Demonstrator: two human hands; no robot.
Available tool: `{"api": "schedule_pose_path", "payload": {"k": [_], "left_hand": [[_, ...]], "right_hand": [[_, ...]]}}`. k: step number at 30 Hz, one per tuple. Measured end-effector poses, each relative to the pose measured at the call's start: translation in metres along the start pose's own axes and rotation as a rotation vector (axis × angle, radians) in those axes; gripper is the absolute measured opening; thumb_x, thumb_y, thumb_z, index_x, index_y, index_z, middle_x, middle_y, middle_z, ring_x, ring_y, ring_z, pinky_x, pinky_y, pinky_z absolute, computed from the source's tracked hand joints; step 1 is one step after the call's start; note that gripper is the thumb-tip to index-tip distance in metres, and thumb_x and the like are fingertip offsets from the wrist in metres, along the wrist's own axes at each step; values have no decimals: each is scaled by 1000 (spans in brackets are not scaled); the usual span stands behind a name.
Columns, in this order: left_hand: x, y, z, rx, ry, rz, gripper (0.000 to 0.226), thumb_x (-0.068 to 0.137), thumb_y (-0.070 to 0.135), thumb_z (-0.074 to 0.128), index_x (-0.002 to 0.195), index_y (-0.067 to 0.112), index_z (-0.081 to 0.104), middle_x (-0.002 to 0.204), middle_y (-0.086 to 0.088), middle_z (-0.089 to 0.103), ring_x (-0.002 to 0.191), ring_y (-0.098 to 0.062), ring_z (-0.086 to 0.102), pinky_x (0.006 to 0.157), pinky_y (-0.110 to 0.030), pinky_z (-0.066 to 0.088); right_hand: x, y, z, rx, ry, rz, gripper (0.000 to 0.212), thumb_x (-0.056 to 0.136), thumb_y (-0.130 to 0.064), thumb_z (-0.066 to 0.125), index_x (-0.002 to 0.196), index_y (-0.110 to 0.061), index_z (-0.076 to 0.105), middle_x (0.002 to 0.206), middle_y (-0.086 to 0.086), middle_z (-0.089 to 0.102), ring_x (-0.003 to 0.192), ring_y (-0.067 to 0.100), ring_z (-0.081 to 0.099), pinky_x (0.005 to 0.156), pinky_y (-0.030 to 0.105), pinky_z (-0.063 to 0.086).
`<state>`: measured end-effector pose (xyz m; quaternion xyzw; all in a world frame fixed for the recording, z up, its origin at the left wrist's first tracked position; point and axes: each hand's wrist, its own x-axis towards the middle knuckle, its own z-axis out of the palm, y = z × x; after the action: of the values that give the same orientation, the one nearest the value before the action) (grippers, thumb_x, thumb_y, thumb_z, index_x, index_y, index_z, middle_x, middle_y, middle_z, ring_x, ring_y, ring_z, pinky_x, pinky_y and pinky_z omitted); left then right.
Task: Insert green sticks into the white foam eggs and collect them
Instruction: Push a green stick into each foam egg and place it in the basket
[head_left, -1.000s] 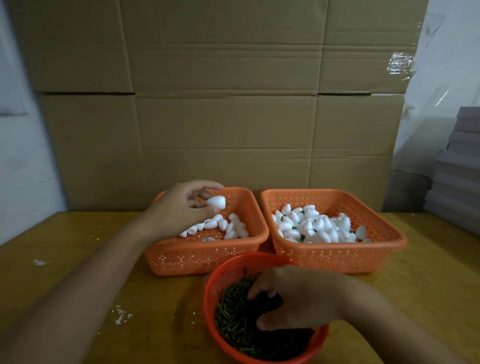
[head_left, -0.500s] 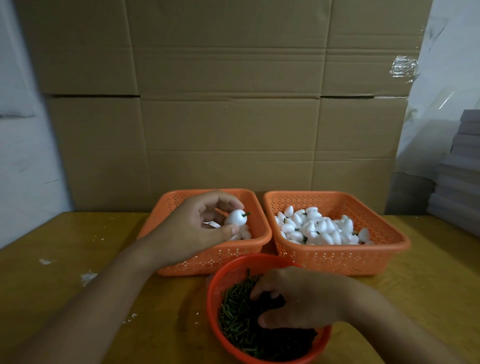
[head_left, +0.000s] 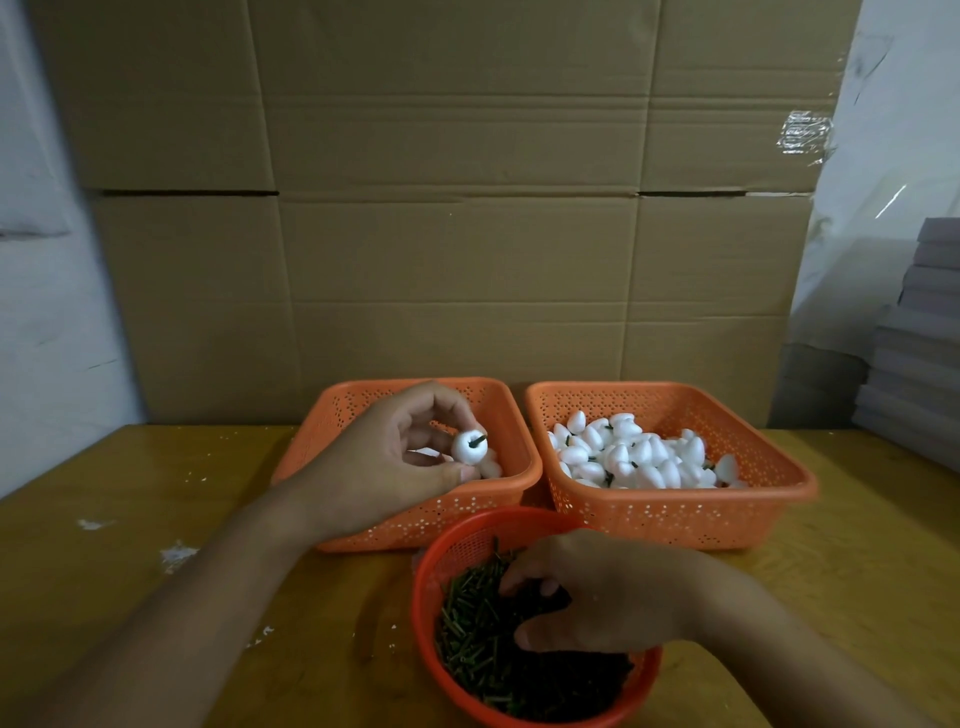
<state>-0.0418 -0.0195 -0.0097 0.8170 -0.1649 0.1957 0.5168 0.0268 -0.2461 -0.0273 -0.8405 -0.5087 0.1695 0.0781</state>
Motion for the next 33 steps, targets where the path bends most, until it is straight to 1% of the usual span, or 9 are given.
{"api": "schedule_pose_path", "payload": {"k": [8, 12, 14, 17, 19, 21, 24, 28, 33], "left_hand": [[0, -2, -2, -13, 6, -7, 30, 75, 31, 79, 101, 34, 65, 112, 5, 68, 101, -23, 72, 84, -39, 61], [-1, -7, -4, -63, -31, -46, 46, 83, 25, 75, 122, 46, 63, 114, 18, 64, 101, -21, 74, 87, -30, 59], [0, -12, -7, 42, -27, -65, 49, 89, 22, 68, 126, 53, 59, 116, 27, 62, 100, -14, 73, 86, -23, 58], [1, -28, -18, 388, 70, -123, 40, 94, 18, 65, 112, 54, 62, 111, 32, 63, 93, 4, 68, 71, -9, 50], [3, -43, -26, 628, 89, -224, 30, 93, 19, 64, 102, 47, 59, 103, 22, 66, 83, 1, 64, 63, -11, 45], [8, -56, -35, 713, 82, -362, 15, 93, 23, 64, 95, 37, 59, 95, 12, 67, 79, -4, 61, 64, -22, 45], [20, -62, -49, 774, -10, -513, 11, 90, 24, 65, 85, 32, 60, 90, 8, 65, 87, -15, 61, 71, -29, 46], [39, -58, -55, 940, -235, -630, 13, 90, 24, 64, 80, 32, 61, 108, 6, 66, 101, -16, 61, 86, -29, 50], [50, -55, -50, 969, -532, -757, 20, 95, 27, 55, 93, 39, 71, 120, 9, 64, 109, -16, 63, 100, -41, 52]], "right_hand": [[0, 1, 0, 11, -2, 6, 50, 92, -51, 62, 139, -36, 53, 129, -9, 59, 118, 7, 55, 94, 27, 46], [1, 2, 1, 5, -1, 12, 51, 91, -53, 62, 139, -37, 52, 130, -8, 59, 119, 8, 56, 95, 29, 47], [1, 3, 1, 10, 0, 13, 51, 91, -53, 62, 139, -37, 52, 130, -8, 59, 118, 8, 56, 96, 30, 47], [1, 3, 1, 6, 3, 7, 50, 92, -52, 61, 139, -37, 52, 130, -8, 60, 118, 8, 56, 96, 29, 47], [1, 3, 1, 9, 4, 8, 50, 92, -52, 61, 139, -36, 52, 130, -7, 60, 118, 8, 56, 97, 30, 47], [1, 3, 1, 10, 3, 9, 51, 92, -52, 60, 139, -35, 52, 131, -7, 60, 118, 9, 56, 98, 31, 47], [1, 2, 1, 4, 7, 5, 49, 93, -51, 60, 139, -35, 52, 132, -8, 59, 119, 8, 56, 96, 28, 46], [1, 1, 1, -4, 7, -1, 49, 95, -49, 59, 140, -33, 52, 133, -7, 59, 120, 8, 55, 94, 25, 45], [-1, 0, -1, -11, 7, 1, 49, 95, -49, 59, 141, -32, 52, 134, -6, 58, 121, 9, 55, 94, 25, 44]]}}
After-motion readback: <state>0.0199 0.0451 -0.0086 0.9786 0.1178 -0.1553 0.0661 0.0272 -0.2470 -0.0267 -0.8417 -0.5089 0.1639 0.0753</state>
